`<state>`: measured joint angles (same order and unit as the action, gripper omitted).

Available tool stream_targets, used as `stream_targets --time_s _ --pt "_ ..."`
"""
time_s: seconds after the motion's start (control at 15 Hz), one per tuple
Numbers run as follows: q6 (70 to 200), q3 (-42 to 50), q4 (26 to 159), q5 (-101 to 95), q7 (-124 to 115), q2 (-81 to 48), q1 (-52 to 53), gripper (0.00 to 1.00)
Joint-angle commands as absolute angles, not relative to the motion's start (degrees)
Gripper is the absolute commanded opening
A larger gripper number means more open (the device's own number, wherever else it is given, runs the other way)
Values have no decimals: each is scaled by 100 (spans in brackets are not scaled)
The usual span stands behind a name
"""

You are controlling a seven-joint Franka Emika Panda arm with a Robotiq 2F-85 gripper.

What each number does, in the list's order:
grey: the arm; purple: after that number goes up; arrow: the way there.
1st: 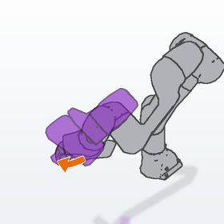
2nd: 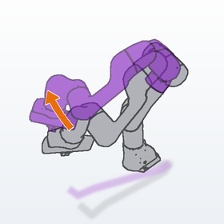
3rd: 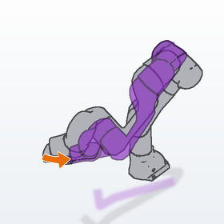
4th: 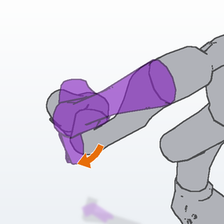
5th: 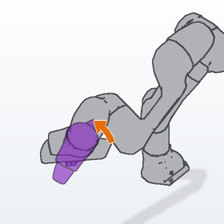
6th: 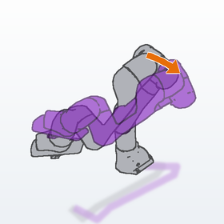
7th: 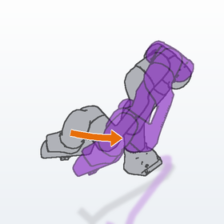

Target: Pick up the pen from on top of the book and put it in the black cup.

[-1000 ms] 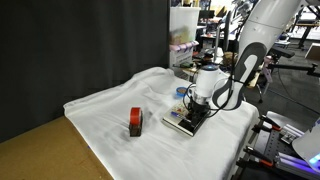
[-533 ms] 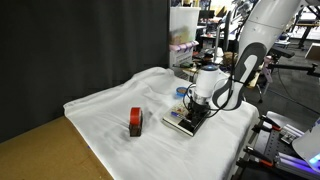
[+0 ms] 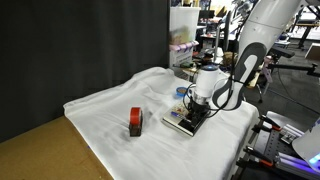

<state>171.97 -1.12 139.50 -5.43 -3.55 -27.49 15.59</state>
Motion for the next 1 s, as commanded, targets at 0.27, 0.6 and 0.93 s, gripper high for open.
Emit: stream_targets --time_s 0.27,0.6,0.93 --pt "17189 -114 13903 -555 -377 -2724 1555 37" --pt "17191 -111 13957 -549 -391 -2662 1553 4" --pt "17188 -81 13990 -555 -410 -2634 1569 4"
